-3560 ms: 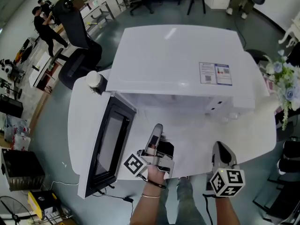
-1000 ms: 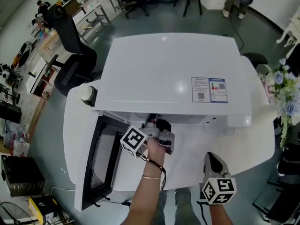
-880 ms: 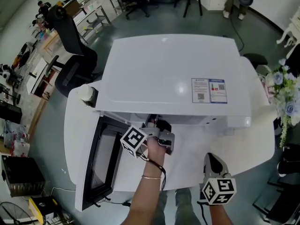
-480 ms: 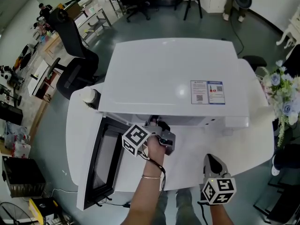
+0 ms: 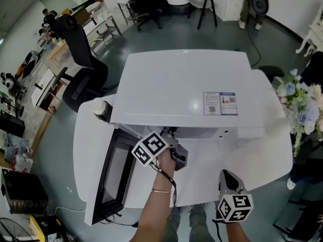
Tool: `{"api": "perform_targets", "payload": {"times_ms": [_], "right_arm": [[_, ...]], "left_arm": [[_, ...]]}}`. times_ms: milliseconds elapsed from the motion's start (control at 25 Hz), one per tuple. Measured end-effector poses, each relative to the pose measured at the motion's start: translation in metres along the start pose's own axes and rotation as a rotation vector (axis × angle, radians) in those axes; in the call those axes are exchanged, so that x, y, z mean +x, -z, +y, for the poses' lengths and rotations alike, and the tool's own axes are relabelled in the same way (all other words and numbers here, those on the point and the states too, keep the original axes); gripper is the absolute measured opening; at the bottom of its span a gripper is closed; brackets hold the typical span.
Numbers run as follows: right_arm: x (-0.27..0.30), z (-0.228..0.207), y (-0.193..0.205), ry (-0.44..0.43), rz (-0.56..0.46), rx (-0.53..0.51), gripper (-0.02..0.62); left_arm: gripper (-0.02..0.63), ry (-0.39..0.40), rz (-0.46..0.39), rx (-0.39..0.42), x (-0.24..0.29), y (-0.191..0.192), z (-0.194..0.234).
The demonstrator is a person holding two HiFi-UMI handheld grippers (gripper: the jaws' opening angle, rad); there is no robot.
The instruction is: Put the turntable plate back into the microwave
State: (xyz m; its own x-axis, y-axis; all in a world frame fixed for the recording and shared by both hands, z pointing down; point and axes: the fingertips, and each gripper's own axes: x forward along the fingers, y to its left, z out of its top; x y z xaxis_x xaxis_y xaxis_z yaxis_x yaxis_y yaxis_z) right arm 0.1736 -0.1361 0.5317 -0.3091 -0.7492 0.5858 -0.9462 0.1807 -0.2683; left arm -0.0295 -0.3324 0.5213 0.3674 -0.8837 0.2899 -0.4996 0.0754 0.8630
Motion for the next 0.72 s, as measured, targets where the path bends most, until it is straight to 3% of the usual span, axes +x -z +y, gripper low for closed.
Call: {"api": "perform_targets", "payload": {"times_ms": [160, 280, 520, 720], "right_arm": [[-0.004, 0.002, 0.001, -0.001, -0.003, 0.000, 0.011], [-0.007, 0.004, 0.002, 0.000, -0.003, -0.003, 0.011], [-0.013, 0.003, 0.007, 0.011, 0.006, -0.008, 0.010], [-0.012, 0.011, 0.011, -0.005, 0.010, -0.016, 0.011]], "left_arm": [[0.263, -0.033, 0.049, 0.066, -0.001, 0.006, 0.001], [0.270, -0.045, 0.071, 0.106, -0.001, 0.008, 0.001], [0.293, -0.142, 0.140, 0.264, -0.007, 0.010, 0.010], [0.304, -0.189, 0.159, 0.333, -0.013, 0.010, 0.015]]}}
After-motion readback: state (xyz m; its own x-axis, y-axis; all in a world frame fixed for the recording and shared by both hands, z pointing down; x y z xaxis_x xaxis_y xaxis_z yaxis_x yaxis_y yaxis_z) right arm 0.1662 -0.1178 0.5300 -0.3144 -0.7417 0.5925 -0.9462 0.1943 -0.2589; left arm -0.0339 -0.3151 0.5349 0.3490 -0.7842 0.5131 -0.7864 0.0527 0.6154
